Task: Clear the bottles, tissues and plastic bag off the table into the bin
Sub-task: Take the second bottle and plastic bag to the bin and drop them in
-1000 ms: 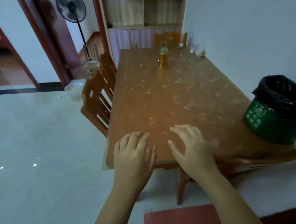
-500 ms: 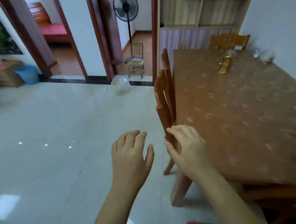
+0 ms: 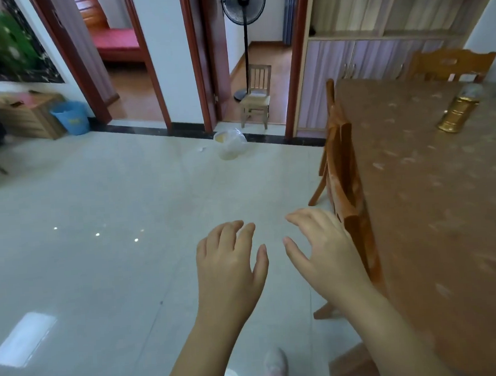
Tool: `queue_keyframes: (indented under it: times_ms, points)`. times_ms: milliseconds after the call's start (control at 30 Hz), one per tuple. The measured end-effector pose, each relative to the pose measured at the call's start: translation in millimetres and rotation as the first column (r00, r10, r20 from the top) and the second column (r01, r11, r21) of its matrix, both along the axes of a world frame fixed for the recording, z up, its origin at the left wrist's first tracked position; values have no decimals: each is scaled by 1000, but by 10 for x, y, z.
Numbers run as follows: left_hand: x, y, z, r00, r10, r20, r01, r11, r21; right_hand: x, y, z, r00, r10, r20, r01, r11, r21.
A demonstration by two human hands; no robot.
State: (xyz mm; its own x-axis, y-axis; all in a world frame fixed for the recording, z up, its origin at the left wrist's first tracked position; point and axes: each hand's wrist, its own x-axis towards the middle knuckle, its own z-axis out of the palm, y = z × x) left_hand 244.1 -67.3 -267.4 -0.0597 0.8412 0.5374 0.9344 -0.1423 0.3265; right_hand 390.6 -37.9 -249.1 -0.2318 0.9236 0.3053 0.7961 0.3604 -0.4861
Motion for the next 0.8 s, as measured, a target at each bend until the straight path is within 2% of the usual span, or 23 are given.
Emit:
queue_keyframes:
  times_ms: [167,400,633,800]
  points:
    - [-178,1016,76,999,-6,-38,6,1000,-7,-177,993,46,1000,-16,27,16,1000,10]
    - [-365,2335,253,999,-22,-25,22,1000,-5,-457,2252,170,1000,-10,-26,11,1000,26]
    - [-758,3551,101,996,-87,0,87,996,-17,-798,3413,44,997,-82,-4,83,996,17]
    - [-1297,4553,-24,993,-120,2,120,992,-33,-1340,4386,-16,991,-132,20,132,991,16]
